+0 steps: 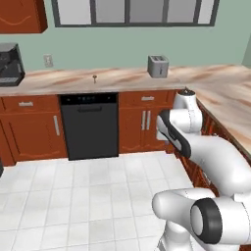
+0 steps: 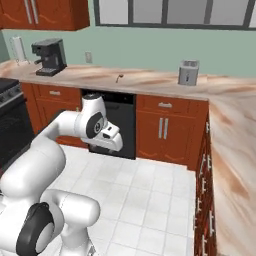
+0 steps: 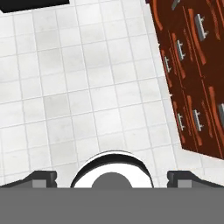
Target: Take the fork and place it on the left side of the plate. Then take the spoon and place it on the right side of the plate. Make sure they're directly next to the plate.
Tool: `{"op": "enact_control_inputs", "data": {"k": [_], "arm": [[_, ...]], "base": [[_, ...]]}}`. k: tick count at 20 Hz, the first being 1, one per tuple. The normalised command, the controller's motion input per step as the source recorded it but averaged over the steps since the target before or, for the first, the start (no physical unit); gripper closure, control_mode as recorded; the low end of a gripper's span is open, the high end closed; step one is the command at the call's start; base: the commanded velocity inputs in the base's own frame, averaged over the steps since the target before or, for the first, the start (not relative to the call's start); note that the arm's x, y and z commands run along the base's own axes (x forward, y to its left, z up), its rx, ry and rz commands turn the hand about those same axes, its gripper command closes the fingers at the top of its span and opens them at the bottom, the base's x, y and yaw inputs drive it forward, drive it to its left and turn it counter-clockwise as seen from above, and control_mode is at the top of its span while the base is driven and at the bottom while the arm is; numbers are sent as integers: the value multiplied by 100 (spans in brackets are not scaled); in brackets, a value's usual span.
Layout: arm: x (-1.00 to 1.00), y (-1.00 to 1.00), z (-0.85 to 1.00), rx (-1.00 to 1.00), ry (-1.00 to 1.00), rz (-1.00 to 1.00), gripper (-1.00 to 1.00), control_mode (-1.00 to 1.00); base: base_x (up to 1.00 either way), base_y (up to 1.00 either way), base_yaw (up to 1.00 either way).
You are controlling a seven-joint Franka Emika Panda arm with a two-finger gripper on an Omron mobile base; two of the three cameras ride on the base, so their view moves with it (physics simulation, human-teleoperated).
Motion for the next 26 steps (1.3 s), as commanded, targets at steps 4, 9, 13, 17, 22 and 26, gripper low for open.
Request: {"op": "enact_control_inputs", "data": {"k": [4,9,13,17,22,26], "arm": [[0,0,0,0,0,0,-100,100],[0,0,0,0,0,0,-100,100],[0,0,0,0,0,0,-100,100],[0,0,0,0,0,0,-100,100],[0,0,0,0,0,0,-100,100],[0,0,0,0,0,0,-100,100]], "base": [[82,37,-16],[84,38,-8],[83,44,-1],[82,48,0],[85,41,-2],[87,29,-6]]}}
